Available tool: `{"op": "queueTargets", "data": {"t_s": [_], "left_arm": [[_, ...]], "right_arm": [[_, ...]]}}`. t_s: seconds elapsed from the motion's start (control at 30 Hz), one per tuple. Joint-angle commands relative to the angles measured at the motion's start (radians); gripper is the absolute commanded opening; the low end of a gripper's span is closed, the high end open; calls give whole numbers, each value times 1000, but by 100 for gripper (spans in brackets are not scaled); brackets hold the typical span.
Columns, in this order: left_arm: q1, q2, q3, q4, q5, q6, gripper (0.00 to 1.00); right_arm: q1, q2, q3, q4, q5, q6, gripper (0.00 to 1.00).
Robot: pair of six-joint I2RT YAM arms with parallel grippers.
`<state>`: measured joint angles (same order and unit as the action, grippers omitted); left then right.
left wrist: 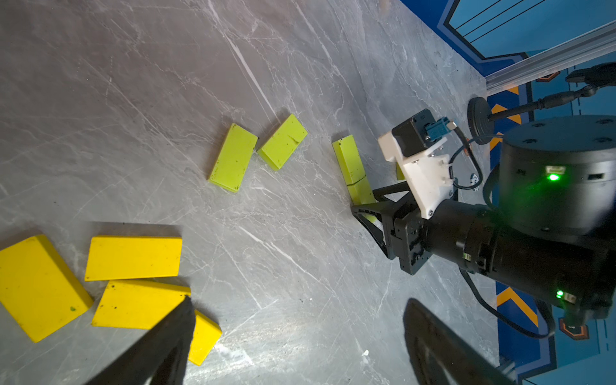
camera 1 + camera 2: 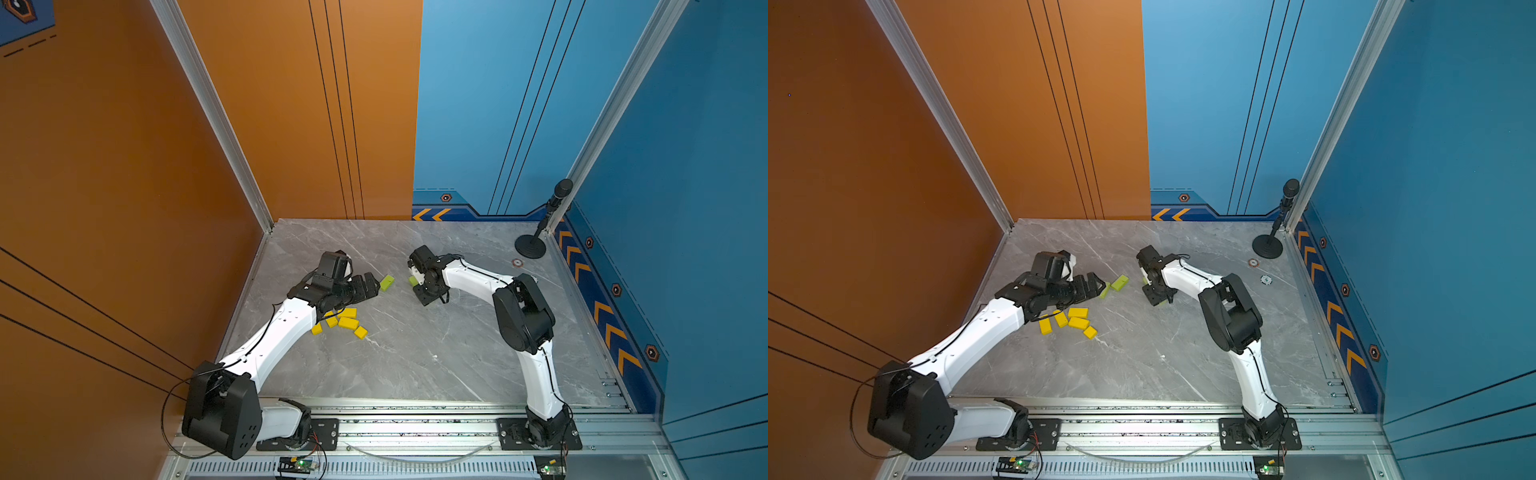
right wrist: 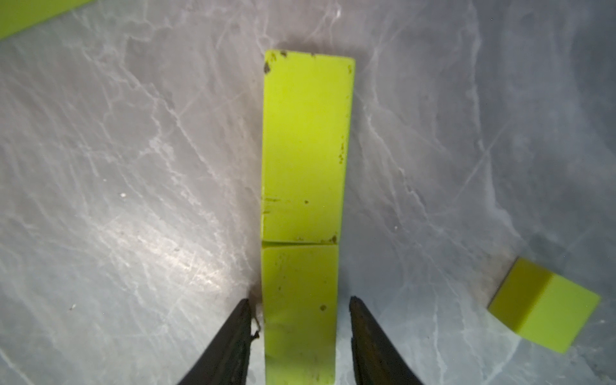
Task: Assemble the letter v with building blocks
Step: Assemble the building block at the center of the board.
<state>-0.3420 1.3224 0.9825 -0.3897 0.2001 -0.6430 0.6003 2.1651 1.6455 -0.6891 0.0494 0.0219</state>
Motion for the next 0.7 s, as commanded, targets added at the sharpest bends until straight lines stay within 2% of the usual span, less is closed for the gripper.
{"op": "queueTargets", "data": {"t_s": [0.0, 0.2, 0.33, 0.5, 0.67], "left_arm": [[-10, 5, 28, -29, -14, 17, 98], [-11, -1, 29, -41, -16, 17, 98], [-12, -9, 40, -57, -17, 25, 98], [-28, -11, 118, -80, -30, 37, 98], [-86, 11, 179, -80, -56, 30, 98]], "right_arm": [[-7, -30, 22, -36, 16, -11, 52], [-9, -85, 22, -53, 37, -15, 58], [-18, -210, 27, -66, 51, -4, 66], [-98, -350, 37, -72, 70, 87, 100], [-183, -354, 69, -144, 147, 186, 100]]}}
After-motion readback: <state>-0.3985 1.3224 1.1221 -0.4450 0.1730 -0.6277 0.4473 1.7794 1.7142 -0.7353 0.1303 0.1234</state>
